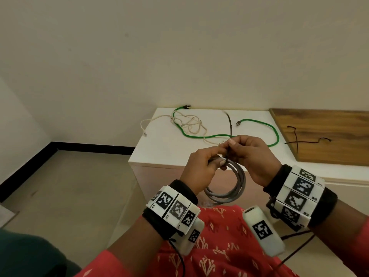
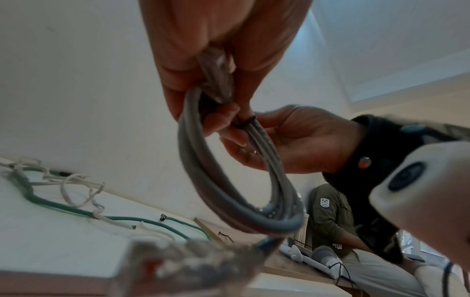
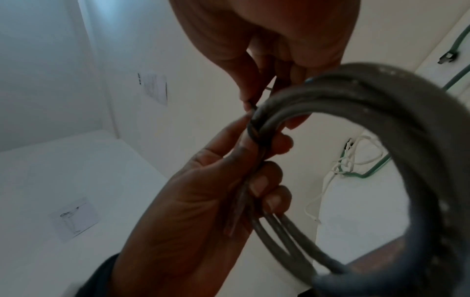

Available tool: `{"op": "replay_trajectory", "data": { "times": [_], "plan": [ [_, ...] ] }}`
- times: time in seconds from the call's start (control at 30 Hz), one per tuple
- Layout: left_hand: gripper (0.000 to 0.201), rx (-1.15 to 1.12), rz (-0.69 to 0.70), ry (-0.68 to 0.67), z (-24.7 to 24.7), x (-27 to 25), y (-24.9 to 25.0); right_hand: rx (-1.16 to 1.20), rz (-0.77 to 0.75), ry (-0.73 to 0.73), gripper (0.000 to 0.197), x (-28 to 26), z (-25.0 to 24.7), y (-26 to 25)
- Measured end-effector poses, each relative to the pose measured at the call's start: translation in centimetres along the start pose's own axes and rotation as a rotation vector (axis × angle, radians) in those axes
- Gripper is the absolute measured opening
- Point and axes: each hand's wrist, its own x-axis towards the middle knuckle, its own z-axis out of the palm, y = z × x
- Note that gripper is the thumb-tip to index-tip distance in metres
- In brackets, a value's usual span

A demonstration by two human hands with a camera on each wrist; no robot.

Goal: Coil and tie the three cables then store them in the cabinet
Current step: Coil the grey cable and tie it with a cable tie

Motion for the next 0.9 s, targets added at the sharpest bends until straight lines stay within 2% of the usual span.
{"op": "replay_trajectory", "data": {
  "times": [0.17,0.27,0.47,0.63,0.7,0.8,0.83,0.9],
  "plan": [
    [0.019,-0.03,-0.029,-0.072,0.4,-0.2,-0.2,0.034,0.083,0.107,0.03,0.5,-0.8,0.2],
    [0.016,-0.003,-0.021,-0.067,0.8,-0.4,0.0,0.059,0.084,0.134,0.03,0.6,-0.8,0.3],
    [0.014,0.023,-0.07,0.113,0.4,0.2,0.1,-0.199,-0.217,0.064,0.028,-0.3,0.9,-0.4],
    [0.015,0.041,-0.086,0.202,0.6,0.4,0.5,-0.41,-0.35,0.065,0.027,-0.9,2.3,0.1],
    [0.02,0.02,-0.098,0.223,0.5,0.6,0.1,-0.49,-0.402,0.089,0.03,-1.2,2.8,0.7],
    [0.041,0.032,-0.111,0.215,-0.1,0.4,-0.6,-0.605,-0.458,0.099,0.026,-1.6,3.8,1.4],
    [0.041,0.018,-0.106,0.198,-0.5,0.4,-0.7,-0.609,-0.461,0.095,0.023,-1.3,3.9,1.4],
    [0.025,-0.009,-0.102,0.154,-1.4,0.7,-1.1,-0.542,-0.422,0.09,0.018,-0.5,4.1,1.0]
  ]
}}
